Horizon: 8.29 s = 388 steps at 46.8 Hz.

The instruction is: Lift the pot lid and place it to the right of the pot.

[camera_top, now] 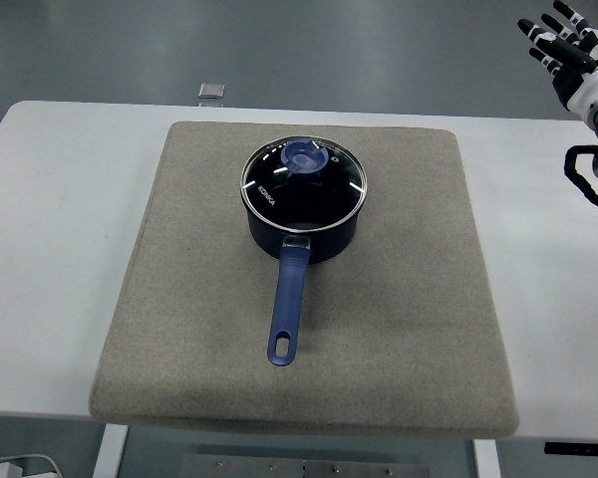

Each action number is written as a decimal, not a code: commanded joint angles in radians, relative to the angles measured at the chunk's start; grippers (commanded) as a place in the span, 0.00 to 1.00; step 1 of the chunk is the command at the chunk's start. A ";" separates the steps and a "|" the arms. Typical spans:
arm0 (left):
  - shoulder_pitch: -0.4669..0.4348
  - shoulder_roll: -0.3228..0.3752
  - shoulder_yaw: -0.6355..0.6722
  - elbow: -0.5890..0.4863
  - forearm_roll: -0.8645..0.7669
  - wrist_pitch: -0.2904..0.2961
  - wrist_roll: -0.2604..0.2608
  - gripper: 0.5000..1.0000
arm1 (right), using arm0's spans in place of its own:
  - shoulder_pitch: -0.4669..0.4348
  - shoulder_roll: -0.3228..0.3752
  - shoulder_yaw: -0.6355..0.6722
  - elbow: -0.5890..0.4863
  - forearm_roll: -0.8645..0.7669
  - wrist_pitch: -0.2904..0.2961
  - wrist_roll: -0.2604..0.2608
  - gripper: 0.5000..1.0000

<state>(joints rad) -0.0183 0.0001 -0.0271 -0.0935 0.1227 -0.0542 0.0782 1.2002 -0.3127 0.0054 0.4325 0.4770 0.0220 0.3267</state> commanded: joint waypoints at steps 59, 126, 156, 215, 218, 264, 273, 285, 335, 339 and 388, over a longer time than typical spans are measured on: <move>0.000 0.000 0.001 0.001 0.000 0.001 0.000 1.00 | 0.019 -0.032 0.002 -0.023 -0.109 0.004 0.003 0.81; 0.000 0.000 0.001 0.001 0.000 0.001 0.000 1.00 | 0.501 -0.187 0.002 0.509 -1.437 0.417 0.284 0.82; 0.000 0.000 0.001 0.001 0.000 0.001 0.000 1.00 | 0.506 -0.141 -0.005 0.609 -1.844 0.263 0.284 0.82; 0.000 0.000 0.001 0.001 0.000 0.001 0.000 1.00 | 0.306 -0.017 -0.027 0.539 -2.006 0.035 0.284 0.82; 0.000 0.000 0.001 0.001 0.000 0.001 0.000 1.00 | 0.302 -0.016 -0.027 0.539 -2.025 0.026 0.284 0.82; 0.000 0.000 0.000 0.001 0.000 0.001 0.000 1.00 | 0.242 0.083 -0.041 0.439 -2.097 -0.116 0.284 0.82; 0.000 0.000 0.001 0.001 0.000 0.001 0.000 1.00 | 0.233 0.092 -0.042 0.434 -2.101 -0.129 0.284 0.81; 0.000 0.000 0.001 0.001 0.000 0.001 0.000 1.00 | 0.226 0.113 -0.042 0.378 -2.135 -0.166 0.284 0.81; 0.000 0.000 0.001 0.001 0.000 0.001 0.000 1.00 | 0.230 0.153 -0.136 0.321 -2.171 -0.240 0.284 0.81; 0.000 0.000 0.001 0.001 0.000 0.001 0.000 1.00 | 0.233 0.153 -0.137 0.322 -2.171 -0.240 0.284 0.81; 0.000 0.000 0.001 0.001 0.000 0.001 0.000 1.00 | 0.282 0.155 -0.203 0.324 -2.164 -0.228 0.284 0.81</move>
<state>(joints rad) -0.0184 0.0000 -0.0261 -0.0920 0.1227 -0.0537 0.0782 1.4819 -0.1580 -0.1969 0.7563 -1.6873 -0.2058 0.6109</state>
